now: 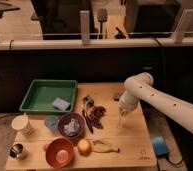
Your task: Place fork in table surface
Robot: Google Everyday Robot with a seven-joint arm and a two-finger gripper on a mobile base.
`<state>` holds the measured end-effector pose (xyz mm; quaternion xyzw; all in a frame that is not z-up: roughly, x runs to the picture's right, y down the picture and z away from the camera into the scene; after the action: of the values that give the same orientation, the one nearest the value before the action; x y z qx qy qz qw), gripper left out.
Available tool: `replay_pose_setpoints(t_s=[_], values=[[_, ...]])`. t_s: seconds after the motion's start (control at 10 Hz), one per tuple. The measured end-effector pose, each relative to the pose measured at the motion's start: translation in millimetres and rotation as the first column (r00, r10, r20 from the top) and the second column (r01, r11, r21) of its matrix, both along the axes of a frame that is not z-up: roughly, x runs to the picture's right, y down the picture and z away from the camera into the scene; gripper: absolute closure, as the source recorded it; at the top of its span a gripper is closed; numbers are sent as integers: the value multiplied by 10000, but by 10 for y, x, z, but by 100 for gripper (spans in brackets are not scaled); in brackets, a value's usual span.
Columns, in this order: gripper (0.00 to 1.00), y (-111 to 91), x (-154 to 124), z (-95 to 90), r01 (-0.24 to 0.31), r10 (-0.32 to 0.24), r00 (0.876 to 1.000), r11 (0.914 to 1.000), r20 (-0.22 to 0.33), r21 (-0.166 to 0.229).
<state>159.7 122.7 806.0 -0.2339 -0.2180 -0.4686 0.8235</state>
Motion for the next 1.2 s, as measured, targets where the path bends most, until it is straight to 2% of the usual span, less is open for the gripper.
replay_pose_setpoints(t_s=[0.1, 0.5, 0.9, 1.2], values=[[73, -82, 5, -101, 80, -79, 10000, 9998, -28, 188], [73, -196, -6, -264, 264, -256, 9995, 9989, -191, 399], [73, -200, -25, -288, 315, -308, 9993, 9988, -194, 380], [73, -174, -30, -252, 304, -303, 9995, 9993, -67, 202]])
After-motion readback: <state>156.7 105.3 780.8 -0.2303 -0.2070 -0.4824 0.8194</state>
